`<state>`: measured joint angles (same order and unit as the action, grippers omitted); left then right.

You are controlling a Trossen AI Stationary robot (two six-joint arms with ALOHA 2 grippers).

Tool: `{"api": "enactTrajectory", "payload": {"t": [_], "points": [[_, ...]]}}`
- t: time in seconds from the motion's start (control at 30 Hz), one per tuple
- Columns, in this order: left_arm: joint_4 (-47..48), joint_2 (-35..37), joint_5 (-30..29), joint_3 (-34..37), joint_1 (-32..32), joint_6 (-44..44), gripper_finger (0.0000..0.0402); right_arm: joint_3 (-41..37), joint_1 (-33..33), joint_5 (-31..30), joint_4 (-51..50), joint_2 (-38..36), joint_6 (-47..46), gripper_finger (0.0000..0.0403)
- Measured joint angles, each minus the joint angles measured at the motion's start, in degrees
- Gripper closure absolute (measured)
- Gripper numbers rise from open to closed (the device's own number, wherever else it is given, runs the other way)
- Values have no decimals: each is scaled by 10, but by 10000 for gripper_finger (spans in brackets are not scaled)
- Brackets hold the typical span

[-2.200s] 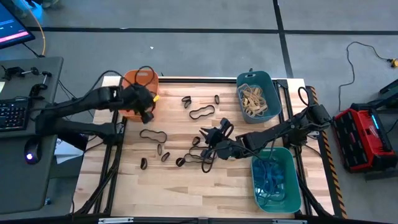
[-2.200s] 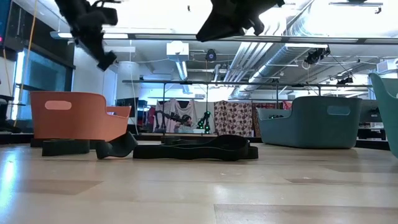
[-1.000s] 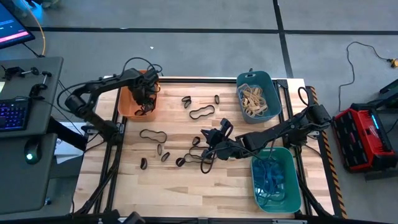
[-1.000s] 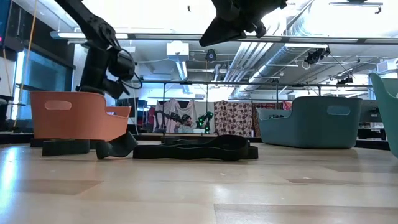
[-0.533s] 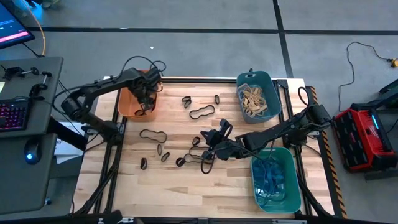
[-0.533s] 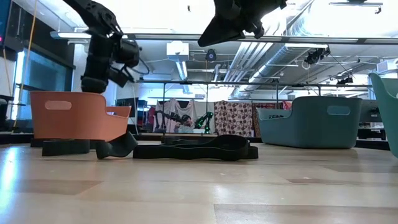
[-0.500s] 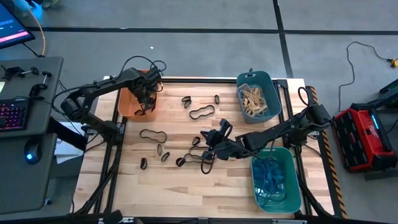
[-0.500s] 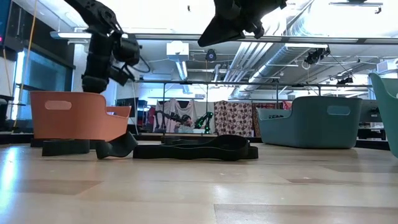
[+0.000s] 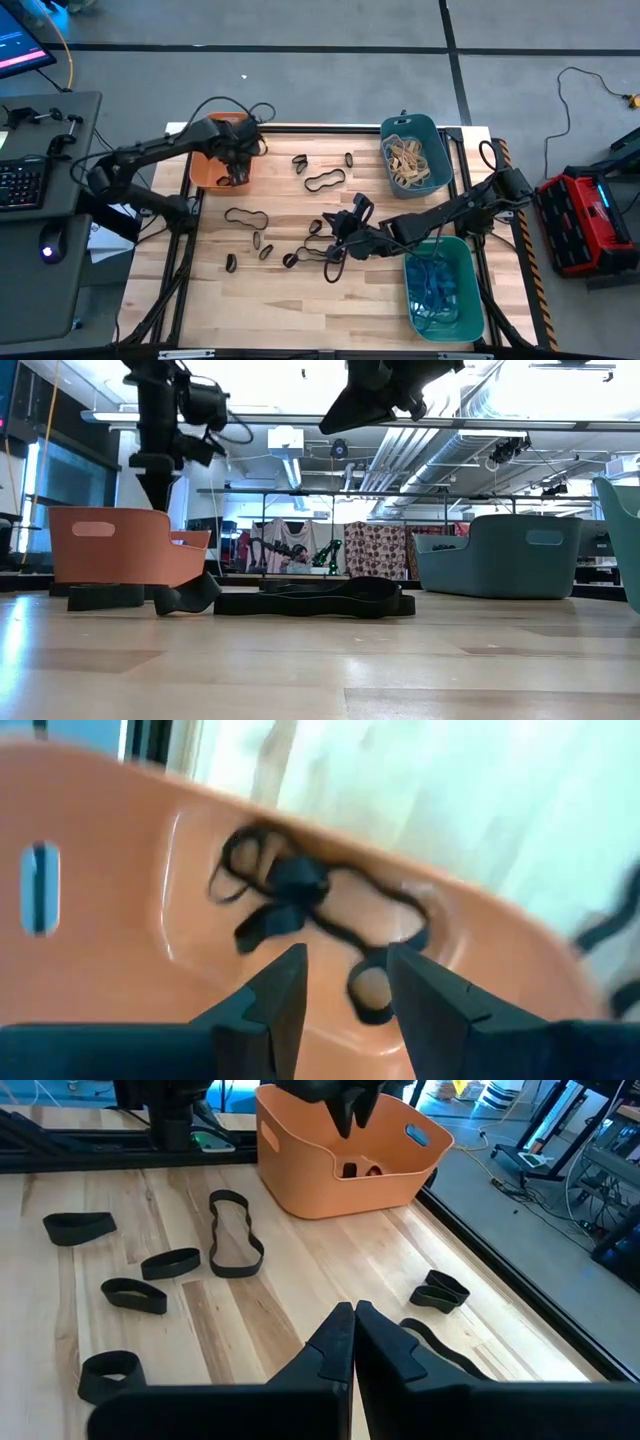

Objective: Sort rubber bands into baskets
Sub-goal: Put the black rubber band into the orange bin

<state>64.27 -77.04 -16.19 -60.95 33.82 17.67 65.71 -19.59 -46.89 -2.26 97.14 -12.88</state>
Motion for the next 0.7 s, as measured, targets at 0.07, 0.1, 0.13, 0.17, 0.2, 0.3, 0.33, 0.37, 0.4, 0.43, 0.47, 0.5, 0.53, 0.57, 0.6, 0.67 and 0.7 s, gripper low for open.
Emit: {"api": "enactTrajectory", "payload": {"t": [0.07, 0.1, 0.13, 0.17, 0.2, 0.3, 0.33, 0.37, 0.4, 0.43, 0.47, 0.5, 0.53, 0.57, 0.6, 0.67, 0.7], "points": [[-4, 14, 0, 0, -31, -2, 276, 0, 0, 0, 0, 0, -1, 403], [-9, 22, 0, 0, -48, -7, 279, 0, -1, 0, 0, 0, -1, 403], [-15, 29, 1, 0, -65, -15, 281, 0, -2, 0, 0, 0, -1, 403], [-20, 34, 3, 0, -82, -26, 282, 0, -3, 0, 0, 0, -1, 403], [-24, 39, 9, 0, -99, -40, 283, 0, -3, 0, 0, 0, -1, 403], [-41, 45, 41, 0, -147, -102, 284, 0, -7, 0, 0, 0, -1, 403], [-50, 44, 55, 0, -162, -120, 284, 0, -9, 0, 0, 0, 0, 403], [-59, 43, 69, 0, -176, -133, 284, 0, -11, 0, -1, 0, 3, 403], [-69, 41, 80, 0, -192, -146, 284, 0, -14, 0, -2, 0, 4, 403], [-82, 38, 86, 0, -208, -156, 284, 0, -16, 0, -6, 0, 5, 403], [-97, 35, 92, 0, -225, -159, 284, 0, -17, 0, -11, 0, 4, 403], [-110, 30, 99, 0, -243, -160, 284, 0, -19, 0, -19, 0, 0, 403], [-121, 26, 104, 0, -260, -159, 284, 0, -20, 0, -26, 0, -4, 403], [-133, 20, 112, 0, -277, -155, 284, 0, -22, 0, -35, 0, -10, 403], [-146, 14, 122, 0, -293, -152, 284, 0, -23, 0, -45, 0, -18, 403], [-166, 0, 152, 0, -324, -139, 284, 0, -23, 0, -61, 0, -32, 403], [-174, -7, 165, 0, -340, -131, 284, 0, -25, 0, -69, 0, -39, 403]]}}
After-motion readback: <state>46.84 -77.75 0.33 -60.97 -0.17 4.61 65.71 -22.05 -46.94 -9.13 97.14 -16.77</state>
